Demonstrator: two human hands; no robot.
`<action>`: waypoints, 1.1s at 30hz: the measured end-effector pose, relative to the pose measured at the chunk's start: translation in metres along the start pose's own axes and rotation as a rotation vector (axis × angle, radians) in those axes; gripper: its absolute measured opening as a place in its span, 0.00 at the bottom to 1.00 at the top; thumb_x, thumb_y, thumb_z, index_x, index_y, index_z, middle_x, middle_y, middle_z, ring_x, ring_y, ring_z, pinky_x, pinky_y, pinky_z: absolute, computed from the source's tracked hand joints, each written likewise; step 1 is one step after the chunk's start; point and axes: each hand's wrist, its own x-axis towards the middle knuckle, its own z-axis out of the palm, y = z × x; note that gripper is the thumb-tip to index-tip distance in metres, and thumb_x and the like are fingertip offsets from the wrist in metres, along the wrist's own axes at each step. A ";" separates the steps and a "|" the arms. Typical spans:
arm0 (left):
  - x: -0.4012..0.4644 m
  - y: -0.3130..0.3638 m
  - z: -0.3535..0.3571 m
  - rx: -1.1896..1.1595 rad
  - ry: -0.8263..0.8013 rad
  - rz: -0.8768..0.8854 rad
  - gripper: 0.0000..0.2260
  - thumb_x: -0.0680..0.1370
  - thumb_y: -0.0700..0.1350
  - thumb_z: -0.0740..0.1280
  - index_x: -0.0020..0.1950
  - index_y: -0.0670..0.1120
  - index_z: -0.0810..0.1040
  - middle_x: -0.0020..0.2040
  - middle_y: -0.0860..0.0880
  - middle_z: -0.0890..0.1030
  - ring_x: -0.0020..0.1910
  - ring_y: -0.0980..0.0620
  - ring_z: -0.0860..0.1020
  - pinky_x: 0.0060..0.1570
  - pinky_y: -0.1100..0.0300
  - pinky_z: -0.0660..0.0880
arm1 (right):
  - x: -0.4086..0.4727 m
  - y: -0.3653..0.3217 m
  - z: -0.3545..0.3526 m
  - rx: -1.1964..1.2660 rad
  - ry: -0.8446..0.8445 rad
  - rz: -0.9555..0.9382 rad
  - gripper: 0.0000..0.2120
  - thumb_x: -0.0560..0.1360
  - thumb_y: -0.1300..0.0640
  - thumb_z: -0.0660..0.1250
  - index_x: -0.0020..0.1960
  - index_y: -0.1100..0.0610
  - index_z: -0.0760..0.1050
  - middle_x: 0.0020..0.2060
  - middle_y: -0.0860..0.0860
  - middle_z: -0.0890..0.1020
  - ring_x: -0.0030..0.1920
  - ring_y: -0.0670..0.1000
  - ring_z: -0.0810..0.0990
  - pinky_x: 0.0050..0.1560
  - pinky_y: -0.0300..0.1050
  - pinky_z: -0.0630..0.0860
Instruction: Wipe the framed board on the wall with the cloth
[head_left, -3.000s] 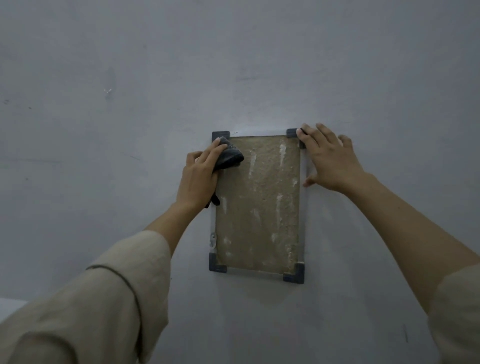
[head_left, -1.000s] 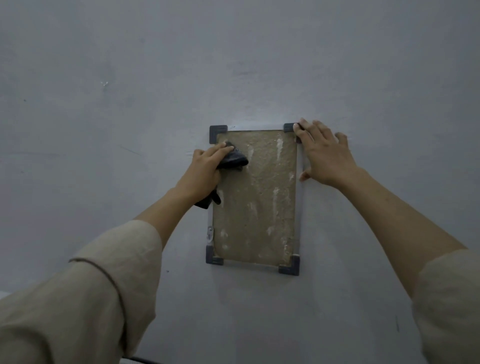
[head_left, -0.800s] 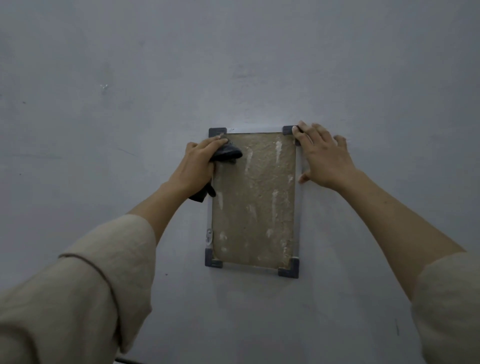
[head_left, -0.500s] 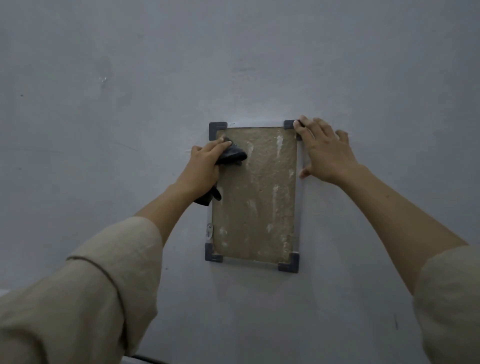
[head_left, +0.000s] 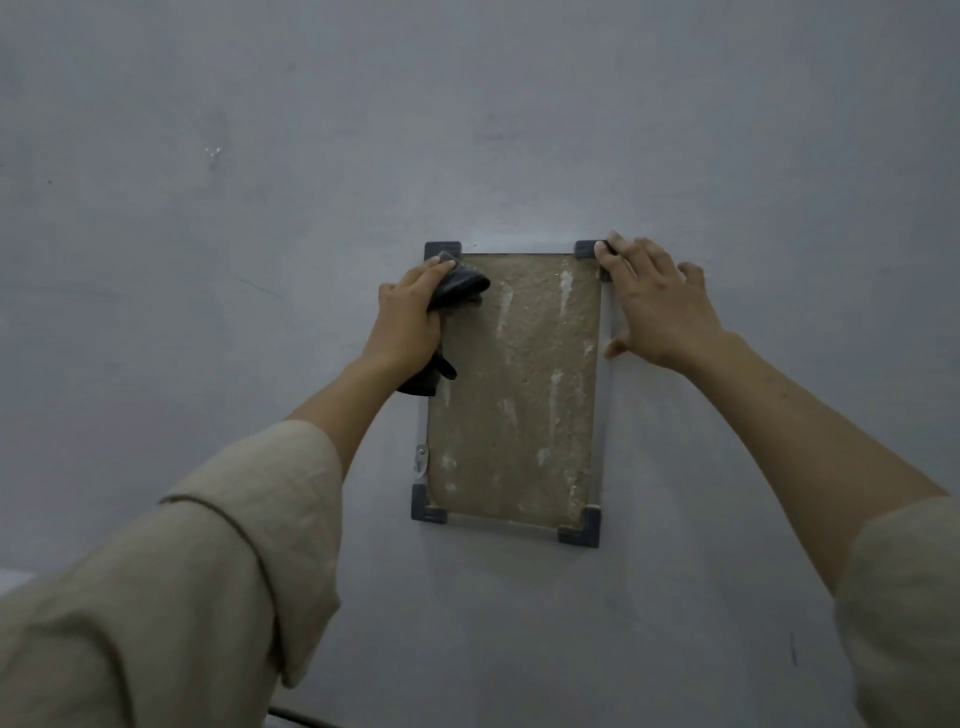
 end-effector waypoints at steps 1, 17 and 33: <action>-0.002 0.001 0.003 0.003 -0.001 -0.007 0.26 0.74 0.29 0.56 0.71 0.46 0.67 0.72 0.45 0.67 0.66 0.38 0.67 0.69 0.47 0.63 | 0.000 0.000 0.000 0.001 0.004 0.001 0.51 0.68 0.48 0.74 0.78 0.54 0.44 0.77 0.49 0.46 0.77 0.53 0.45 0.71 0.60 0.55; -0.019 0.011 -0.012 0.019 -0.121 0.129 0.24 0.74 0.29 0.58 0.68 0.44 0.70 0.67 0.42 0.72 0.65 0.42 0.71 0.65 0.57 0.63 | 0.000 -0.001 0.000 0.001 0.005 0.005 0.52 0.67 0.48 0.75 0.78 0.55 0.44 0.77 0.49 0.46 0.77 0.53 0.45 0.71 0.60 0.55; -0.011 0.011 -0.028 0.024 -0.149 0.144 0.24 0.74 0.28 0.57 0.68 0.44 0.71 0.66 0.42 0.74 0.64 0.43 0.72 0.60 0.65 0.63 | 0.001 -0.001 0.000 -0.001 -0.004 0.013 0.51 0.68 0.48 0.74 0.78 0.54 0.43 0.77 0.49 0.45 0.77 0.53 0.45 0.71 0.60 0.54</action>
